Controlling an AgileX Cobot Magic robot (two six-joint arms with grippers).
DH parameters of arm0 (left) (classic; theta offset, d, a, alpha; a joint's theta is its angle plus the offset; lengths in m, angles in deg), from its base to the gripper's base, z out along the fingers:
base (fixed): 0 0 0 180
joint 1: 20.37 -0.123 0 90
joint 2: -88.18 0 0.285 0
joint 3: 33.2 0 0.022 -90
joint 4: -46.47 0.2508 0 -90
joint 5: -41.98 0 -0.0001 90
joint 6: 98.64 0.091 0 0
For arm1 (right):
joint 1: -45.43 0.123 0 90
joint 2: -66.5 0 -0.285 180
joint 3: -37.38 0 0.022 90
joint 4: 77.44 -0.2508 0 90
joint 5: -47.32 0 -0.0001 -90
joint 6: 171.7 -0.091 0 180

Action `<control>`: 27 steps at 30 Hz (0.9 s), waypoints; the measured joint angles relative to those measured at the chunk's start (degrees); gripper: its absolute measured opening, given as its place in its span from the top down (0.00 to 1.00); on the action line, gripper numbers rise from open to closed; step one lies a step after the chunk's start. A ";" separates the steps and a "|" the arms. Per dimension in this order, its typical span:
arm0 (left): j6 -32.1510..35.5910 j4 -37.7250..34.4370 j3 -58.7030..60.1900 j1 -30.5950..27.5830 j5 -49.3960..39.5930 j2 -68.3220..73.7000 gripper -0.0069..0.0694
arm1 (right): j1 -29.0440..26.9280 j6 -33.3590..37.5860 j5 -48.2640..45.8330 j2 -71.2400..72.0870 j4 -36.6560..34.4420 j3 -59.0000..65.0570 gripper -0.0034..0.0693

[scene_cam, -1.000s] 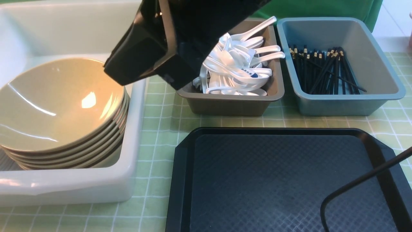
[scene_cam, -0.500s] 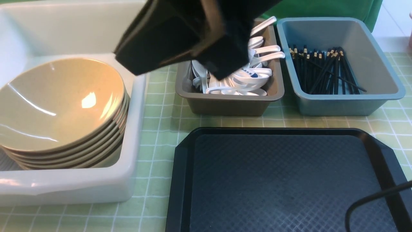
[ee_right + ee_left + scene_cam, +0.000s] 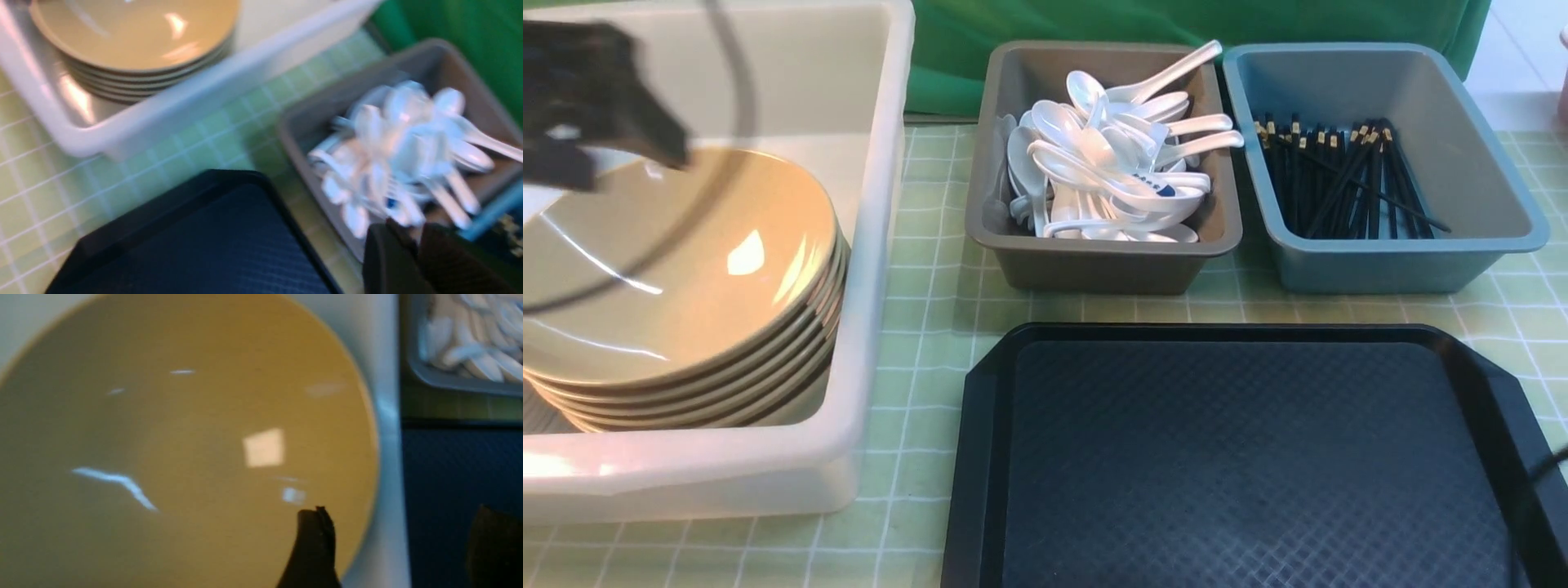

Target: On green table put chopsticks spoon bowls plates into blue grey white boxes.

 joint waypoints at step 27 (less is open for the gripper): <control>-17.86 2.68 44.15 19.67 15.01 -68.32 0.91 | -2.51 -26.08 50.77 72.09 17.35 93.84 0.75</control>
